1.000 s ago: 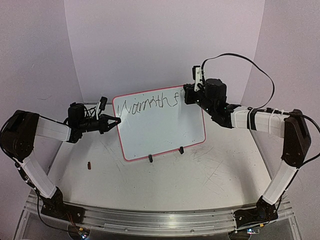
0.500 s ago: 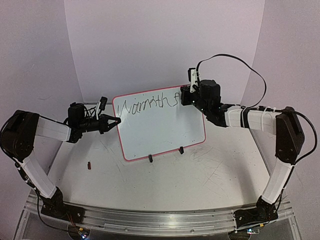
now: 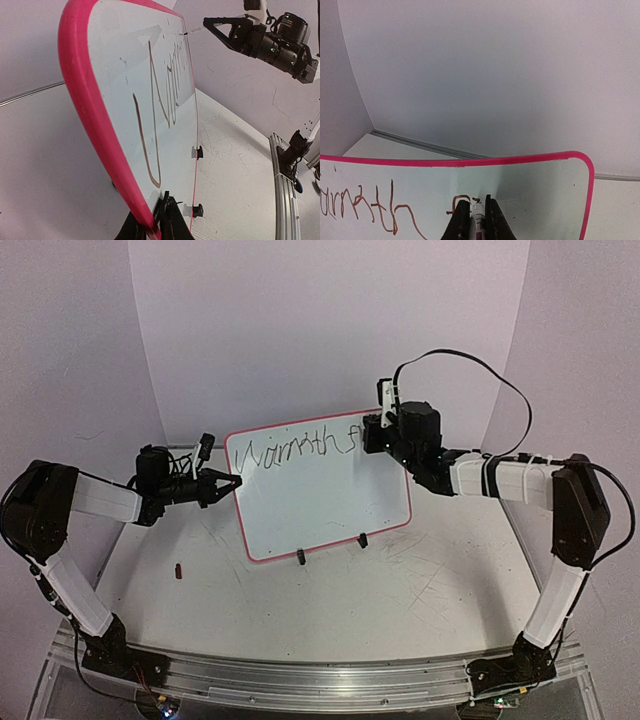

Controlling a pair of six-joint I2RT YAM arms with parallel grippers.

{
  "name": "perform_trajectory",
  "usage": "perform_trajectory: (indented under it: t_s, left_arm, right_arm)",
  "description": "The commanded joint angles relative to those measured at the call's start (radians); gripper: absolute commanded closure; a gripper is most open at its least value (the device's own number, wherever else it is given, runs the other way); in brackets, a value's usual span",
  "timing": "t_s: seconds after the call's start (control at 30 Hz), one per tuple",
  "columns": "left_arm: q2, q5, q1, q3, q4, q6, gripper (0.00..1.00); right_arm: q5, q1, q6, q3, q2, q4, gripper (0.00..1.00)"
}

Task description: Write a sentence on the whiteboard

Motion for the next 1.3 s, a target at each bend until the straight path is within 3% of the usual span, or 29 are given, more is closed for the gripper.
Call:
perform_trajectory:
  t_s: [0.0, 0.8, 1.27]
  left_arm:
    - [0.008, -0.12, -0.004, 0.004, -0.049, 0.161, 1.0]
    - [-0.001, -0.124, -0.005, 0.0, -0.052, 0.164, 1.0]
    - [0.003, -0.124, -0.005, 0.002, -0.053, 0.166, 1.0]
  right_arm:
    - [-0.05, 0.002, 0.045, -0.027, -0.092, 0.049, 1.0]
    - [0.015, 0.001, 0.028, 0.028, 0.023, 0.014, 1.0]
    - [0.04, 0.005, 0.04, -0.037, -0.009, -0.04, 1.0]
